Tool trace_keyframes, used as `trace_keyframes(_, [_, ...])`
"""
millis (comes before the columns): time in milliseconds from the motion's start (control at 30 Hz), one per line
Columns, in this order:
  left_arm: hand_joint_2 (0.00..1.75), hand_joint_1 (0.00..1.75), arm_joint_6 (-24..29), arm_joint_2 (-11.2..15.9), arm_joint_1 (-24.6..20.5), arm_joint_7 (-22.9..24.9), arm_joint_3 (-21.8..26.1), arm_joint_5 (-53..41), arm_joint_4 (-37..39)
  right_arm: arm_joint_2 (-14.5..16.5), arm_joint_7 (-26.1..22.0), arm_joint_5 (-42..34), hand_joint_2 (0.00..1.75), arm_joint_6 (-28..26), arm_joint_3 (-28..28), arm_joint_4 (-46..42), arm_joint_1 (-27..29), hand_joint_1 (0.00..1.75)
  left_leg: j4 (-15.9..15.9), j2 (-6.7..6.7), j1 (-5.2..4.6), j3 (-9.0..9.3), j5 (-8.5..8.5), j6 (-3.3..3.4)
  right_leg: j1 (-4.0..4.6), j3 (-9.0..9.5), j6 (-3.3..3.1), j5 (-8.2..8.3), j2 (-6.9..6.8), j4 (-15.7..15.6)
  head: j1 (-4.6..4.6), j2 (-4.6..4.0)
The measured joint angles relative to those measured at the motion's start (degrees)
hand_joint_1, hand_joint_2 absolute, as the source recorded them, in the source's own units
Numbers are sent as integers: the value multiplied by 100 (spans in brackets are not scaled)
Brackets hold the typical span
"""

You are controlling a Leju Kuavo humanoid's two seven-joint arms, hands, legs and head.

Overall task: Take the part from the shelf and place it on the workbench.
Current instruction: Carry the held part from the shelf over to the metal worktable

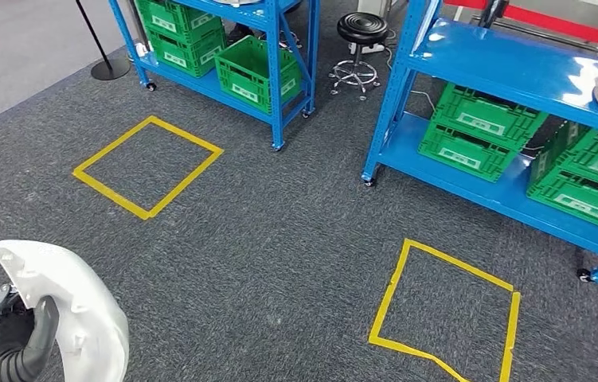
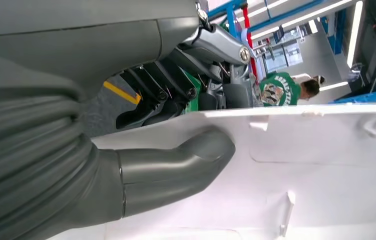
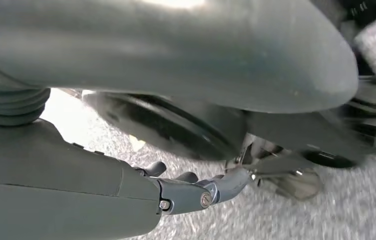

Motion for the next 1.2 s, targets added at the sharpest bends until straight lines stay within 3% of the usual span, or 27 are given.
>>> trace_keyframes(33, [175,175,-6,12,3,2,-1,23,3,14,-4,-17,0,-1,0,1,4,0,4,-65,-10,-3,0,5,7,-149,-8,-54,30,260,1,0])
trace_keyframes(67, [175,175,-15,19,-3,9,-3,51,10,24,-5,-48,0,-3,-1,2,7,0,10,-133,-19,-4,1,7,12,-206,-21,9,42,318,1,0])
trace_keyframes(100, [175,175,-26,22,-22,27,-6,77,23,31,-1,-83,0,-7,-2,3,6,0,18,-202,-23,-2,0,7,16,-155,-41,180,60,142,1,0])
trace_keyframes(167, [175,175,-39,13,-95,80,-22,72,53,38,46,-130,0,-20,-6,3,3,0,40,-330,-27,-1,-2,-8,22,146,-92,596,196,-607,2,0])
trace_keyframes(200, [175,175,-44,2,-137,104,-34,46,67,40,78,-138,0,-35,-8,3,1,0,54,-392,-34,-7,-7,-30,26,278,-108,729,272,-935,1,0])
trace_keyframes(267, [175,175,-111,-28,-217,120,-53,-1,103,40,141,-161,0,-94,-15,2,-12,0,57,-486,-36,-26,-1,-99,47,382,-129,790,346,-1218,-1,0])
trace_keyframes(333, [175,175,-248,-56,-301,109,-59,-19,181,39,161,-221,0,-176,-28,1,-29,0,41,-542,-21,-53,20,-177,53,397,-187,825,243,-1253,-1,-1])
trace_keyframes(400, [175,175,-345,-98,-402,80,-65,-73,292,36,99,-319,0,-222,-72,1,-27,0,196,-372,-18,-138,-87,-229,39,417,-273,867,135,-1306,-8,0])
trace_keyframes(433, [175,175,-362,-126,-453,48,-74,-121,344,33,54,-349,0,-218,-101,1,-18,0,431,-231,-19,-240,-235,-248,34,420,-303,881,76,-1323,-11,1])
trace_keyframes(500, [175,175,-352,-190,-524,-29,-106,-223,441,26,-5,-339,0,-190,-144,1,8,0,1142,-34,-12,-559,-612,-296,41,409,-325,884,-37,-1325,-14,0])
trace_keyframes(533, [175,175,-338,-222,-536,-48,-122,-262,477,23,-8,-311,0,-184,-150,1,19,0,1438,-2,-3,-684,-724,-315,44,405,-325,883,-99,-1324,-14,0])
trace_keyframes(567, [175,175,-324,-256,-538,-52,-134,-293,502,21,-3,-285,0,-184,-152,1,25,0,1564,16,6,-724,-733,-328,44,403,-322,881,-158,-1322,-14,0])
trace_keyframes(600, [175,175,-311,-292,-534,-49,-141,-322,514,20,4,-260,0,-184,-152,1,27,0,1462,39,16,-649,-634,-336,41,407,-316,877,-214,-1319,-14,0])
trace_keyframes(667, [175,175,-297,-367,-529,-34,-148,-382,504,19,7,-217,0,-179,-152,1,25,0,738,190,30,-240,-309,-345,36,431,-279,856,-318,-1305,-15,0])
trace_keyframes(733, [175,175,-285,-437,-511,-23,-148,-421,475,16,-17,-166,0,-165,-152,1,16,0,146,331,12,63,-143,-282,52,455,-203,816,-398,-1283,-8,0])
trace_keyframes(767, [175,175,-278,-464,-490,-28,-144,-422,459,15,-35,-141,0,-155,-152,1,8,0,48,351,-5,100,-146,-230,63,471,-159,804,-432,-1284,-2,0])
trace_keyframes(833, [175,175,-263,-501,-425,-55,-132,-401,421,15,-68,-107,0,-136,-152,1,-14,0,36,242,-26,100,-132,-121,58,509,-75,797,-500,-1310,4,0])
trace_keyframes(900, [175,175,-263,-535,-373,-85,-120,-377,375,16,-81,-91,0,-127,-152,1,-31,0,12,142,-19,116,-96,-41,34,487,-2,689,-370,-1184,10,0])
trace_keyframes(933, [175,175,-263,-554,-362,-95,-115,-370,356,17,-79,-87,0,-127,-151,1,-33,0,1,92,-10,122,-74,-7,26,396,19,547,-241,-964,16,-1])
trace_keyframes(1000, [175,175,-269,-590,-360,-104,-107,-361,344,17,-54,-85,0,-138,-150,1,-30,0,1,-13,-22,91,-54,31,26,43,23,173,-17,-228,25,0])
trace_keyframes(1033, [175,175,-281,-605,-361,-104,-105,-355,345,17,-39,-92,0,-149,-150,1,-28,0,3,-73,-35,79,-49,41,32,-135,14,58,16,111,25,0])
trace_keyframes(1067, [175,175,-297,-619,-362,-105,-103,-347,347,17,-26,-103,0,-162,-150,1,-26,0,5,-137,-47,73,-46,46,39,-246,-2,44,31,297,25,0])
trace_keyframes(1100, [175,175,-315,-628,-366,-106,-101,-339,350,17,-18,-123,0,-178,-150,1,-27,0,8,-203,-56,73,-43,48,49,-248,-27,154,43,251,25,0])
trace_keyframes(1133, [175,175,-338,-634,-378,-107,-99,-331,355,17,-12,-152,0,-195,-152,1,-28,0,12,-269,-61,78,-42,47,60,-143,-59,352,72,-10,25,0])
trace_keyframes(1200, [175,175,-373,-641,-438,-110,-99,-323,380,7,2,-222,0,-230,-168,1,-29,0,25,-388,-65,79,-42,32,86,205,-131,744,261,-807,24,0])
